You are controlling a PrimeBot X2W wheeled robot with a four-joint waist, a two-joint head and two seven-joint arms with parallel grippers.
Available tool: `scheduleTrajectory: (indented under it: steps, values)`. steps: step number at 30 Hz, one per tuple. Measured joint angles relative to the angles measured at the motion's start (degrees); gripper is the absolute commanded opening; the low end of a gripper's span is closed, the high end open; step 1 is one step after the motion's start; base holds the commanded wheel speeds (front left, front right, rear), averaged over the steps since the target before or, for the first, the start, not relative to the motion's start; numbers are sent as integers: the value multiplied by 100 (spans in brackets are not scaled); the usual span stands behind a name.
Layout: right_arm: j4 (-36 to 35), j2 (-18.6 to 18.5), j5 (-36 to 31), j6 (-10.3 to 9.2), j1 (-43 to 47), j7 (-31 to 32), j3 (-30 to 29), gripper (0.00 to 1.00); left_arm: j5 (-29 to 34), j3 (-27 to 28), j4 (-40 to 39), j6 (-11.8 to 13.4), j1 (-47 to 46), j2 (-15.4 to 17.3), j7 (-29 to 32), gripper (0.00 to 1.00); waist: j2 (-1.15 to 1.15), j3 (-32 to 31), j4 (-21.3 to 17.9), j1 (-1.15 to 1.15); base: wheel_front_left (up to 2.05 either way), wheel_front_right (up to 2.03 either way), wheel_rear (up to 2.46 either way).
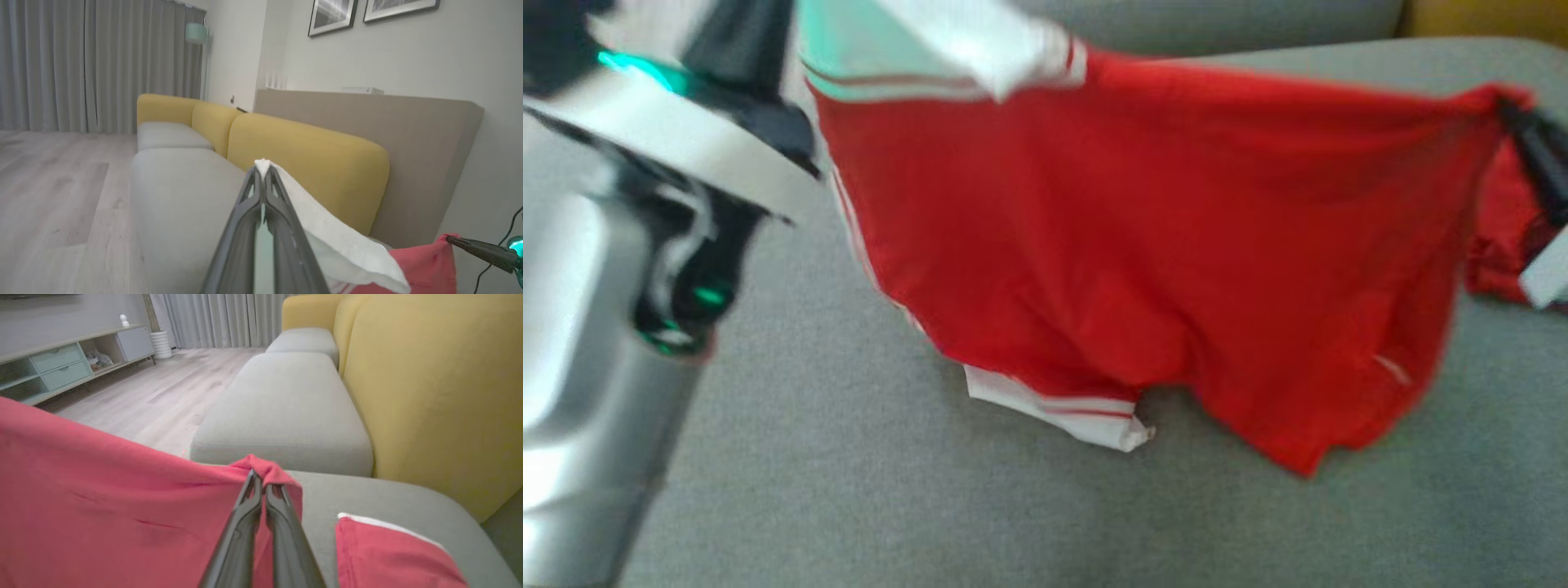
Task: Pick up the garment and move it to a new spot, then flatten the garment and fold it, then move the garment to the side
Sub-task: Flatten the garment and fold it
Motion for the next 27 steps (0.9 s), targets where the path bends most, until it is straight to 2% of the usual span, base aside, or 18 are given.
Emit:
scheduleTrajectory:
  steps: [2, 3, 4, 5, 10, 15, 20, 27]
  values:
    - [304, 71, 97, 0, -49, -105, 253, 0, 8, -154, 180, -4, 125, -58, -1, 0, 0, 147, 23, 0, 0, 0, 0]
    - [479, 135, 124, 0, -110, -190, 375, 31, 26, -218, 289, -35, 174, -114, -13, 0, 0, 232, 35, 0, 0, 0, 0]
    - [671, 215, 144, 0, -197, -301, 468, 85, 81, -293, 399, -64, 199, -155, -34, 0, 0, 323, 48, 1, 0, 0, 0]
    - [879, 310, 154, 0, -305, -430, 545, 100, 160, -363, 517, -96, 200, -198, -94, 0, 0, 419, 61, 1, 0, 0, 0]
    - [1605, 482, 337, 0, -757, -927, 1006, 100, 519, -547, 1172, -174, 63, -442, -541, 0, 0, 893, 127, 1, 0, 0, 0]
    - [1771, 463, 1146, 0, -784, -1044, 1599, 100, 680, -623, 1681, -301, -424, -616, -839, 0, 0, 1268, 162, 2, 0, 0, 0]
    - [1946, 166, 2132, 0, -794, -1043, 1733, 100, 773, -734, 2038, -390, -789, -812, -984, 0, 0, 1564, 210, 1, 0, 0, 0]
    - [1919, -164, 2874, 0, -855, -864, 2059, 100, 779, -842, 2278, -457, -948, -931, -1152, 0, 0, 1698, 351, 0, 0, 0, 0]
